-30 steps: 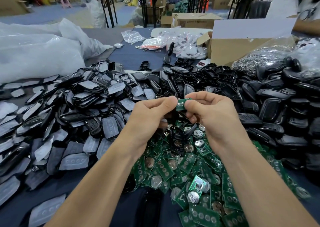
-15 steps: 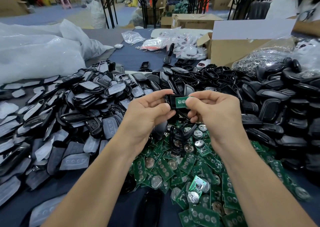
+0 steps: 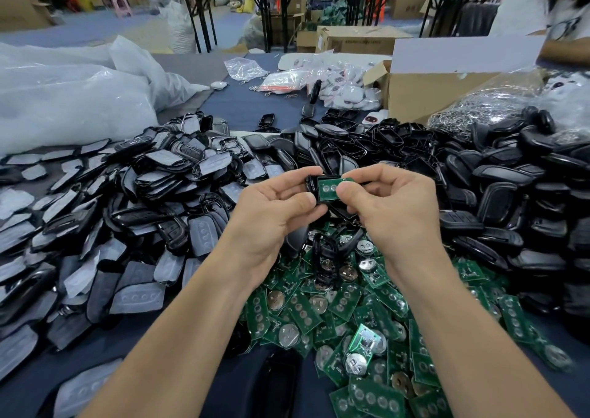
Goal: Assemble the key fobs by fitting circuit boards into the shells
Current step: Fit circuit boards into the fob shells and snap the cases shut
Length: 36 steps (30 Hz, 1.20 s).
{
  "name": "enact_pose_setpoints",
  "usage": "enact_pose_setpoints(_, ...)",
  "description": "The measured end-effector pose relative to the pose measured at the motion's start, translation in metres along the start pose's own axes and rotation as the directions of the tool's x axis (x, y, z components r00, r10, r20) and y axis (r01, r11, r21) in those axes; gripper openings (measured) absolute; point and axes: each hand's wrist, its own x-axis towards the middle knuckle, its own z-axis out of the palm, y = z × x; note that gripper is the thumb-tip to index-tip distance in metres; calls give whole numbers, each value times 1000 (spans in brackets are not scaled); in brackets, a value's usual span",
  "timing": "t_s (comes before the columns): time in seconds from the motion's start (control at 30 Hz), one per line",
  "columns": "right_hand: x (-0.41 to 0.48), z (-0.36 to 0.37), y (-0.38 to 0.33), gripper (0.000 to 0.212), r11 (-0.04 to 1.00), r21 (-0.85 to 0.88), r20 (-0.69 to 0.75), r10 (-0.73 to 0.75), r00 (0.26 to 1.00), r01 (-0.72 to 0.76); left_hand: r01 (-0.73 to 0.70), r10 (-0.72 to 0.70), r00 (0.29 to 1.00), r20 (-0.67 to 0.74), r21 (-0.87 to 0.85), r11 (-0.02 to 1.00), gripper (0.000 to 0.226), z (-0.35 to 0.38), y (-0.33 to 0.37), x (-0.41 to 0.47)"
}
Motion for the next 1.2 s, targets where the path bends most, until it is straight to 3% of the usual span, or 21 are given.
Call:
enact_pose_setpoints(0.27, -7, 5, 0, 16, 978, -200, -100, -87, 991, 66, -40, 41, 999, -23, 53, 998, 38, 4, -3, -3)
enact_pose_setpoints(0.53, -12, 8, 1, 17, 970, -223, -125, -124, 984, 94, -20, 22, 999, -26, 53, 998, 37, 7, -2, -6)
enact_pose_setpoints(0.7, -11, 11, 4, 25, 941, -321, -113, -145, 983, 102, -27, 38, 986, -160, 67, 997, 26, 7, -3, -5)
enact_pose_setpoints(0.8, -11, 12, 8, 38, 893, -441, -57, -125, 990, 88, -49, 73, 966, -249, 102, 994, 32, 7, -2, -4)
enact_pose_setpoints(0.87, -10, 10, 10, 41, 871, -488, -48, -86, 995, 52, -31, 40, 966, -256, 41, 999, 29, 5, 2, -3)
enact_pose_setpoints(0.9, -9, 9, 10, 39, 892, -451, -19, -57, 998, 43, -13, 8, 970, -243, -17, 1000, 25, 5, 4, -2)
enact_pose_setpoints(1.0, -6, 11, 6, 11, 996, -85, 113, 30, 993, -21, 13, -33, 983, -182, -111, 994, 23, 7, 4, -3)
enact_pose_setpoints(1.03, -4, 10, 6, 11, 999, -32, 132, 27, 991, -23, 5, -16, 983, -184, -59, 998, 26, 7, 2, -3)
enact_pose_setpoints(1.1, -2, 5, 9, 13, 998, -60, 159, -4, 987, 14, -60, 121, 973, -199, 290, 955, 29, 6, -2, -4)
enact_pose_setpoints(1.17, -2, 2, 12, 9, 991, -115, 196, -38, 980, 61, -153, 281, 955, -95, 655, 740, 30, 5, -1, -7)
enact_pose_setpoints(1.2, -3, 1, 12, 6, 989, -127, 201, -42, 979, 69, -184, 304, 952, -34, 730, 658, 33, 5, 0, -9)
